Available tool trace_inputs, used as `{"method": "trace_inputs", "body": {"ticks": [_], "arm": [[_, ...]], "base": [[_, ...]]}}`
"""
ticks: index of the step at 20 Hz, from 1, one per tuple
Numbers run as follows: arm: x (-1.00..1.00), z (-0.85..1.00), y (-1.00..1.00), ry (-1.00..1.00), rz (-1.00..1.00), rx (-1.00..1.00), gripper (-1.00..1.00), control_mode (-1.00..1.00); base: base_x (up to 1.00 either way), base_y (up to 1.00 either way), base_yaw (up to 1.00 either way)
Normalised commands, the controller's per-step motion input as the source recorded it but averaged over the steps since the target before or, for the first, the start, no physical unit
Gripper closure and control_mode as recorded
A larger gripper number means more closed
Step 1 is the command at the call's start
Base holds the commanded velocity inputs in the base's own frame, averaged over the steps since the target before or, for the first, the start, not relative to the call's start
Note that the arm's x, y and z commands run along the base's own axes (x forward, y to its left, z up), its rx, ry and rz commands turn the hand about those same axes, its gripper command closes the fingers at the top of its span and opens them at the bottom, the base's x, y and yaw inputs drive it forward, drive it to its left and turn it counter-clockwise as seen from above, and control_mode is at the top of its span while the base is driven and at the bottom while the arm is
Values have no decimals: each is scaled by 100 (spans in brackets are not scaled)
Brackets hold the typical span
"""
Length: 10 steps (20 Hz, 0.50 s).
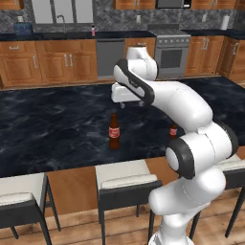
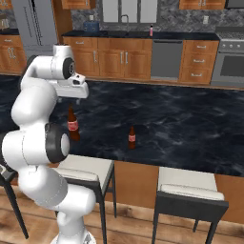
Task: Place the large bottle from the dining counter next to the other large bottle outside the sink, and place the small bottle from the dining counter next to the other small bottle inside the sink.
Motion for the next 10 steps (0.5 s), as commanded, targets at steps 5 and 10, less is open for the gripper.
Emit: {"method": "trace_inputs", "body": {"ticks": [5, 10], "arm": [[21, 0, 40, -9, -1, 0, -100, -100], [25, -2, 32, -1, -1, 0, -100, -100]], "base": [[0, 0, 0], [0, 0, 0]]}}
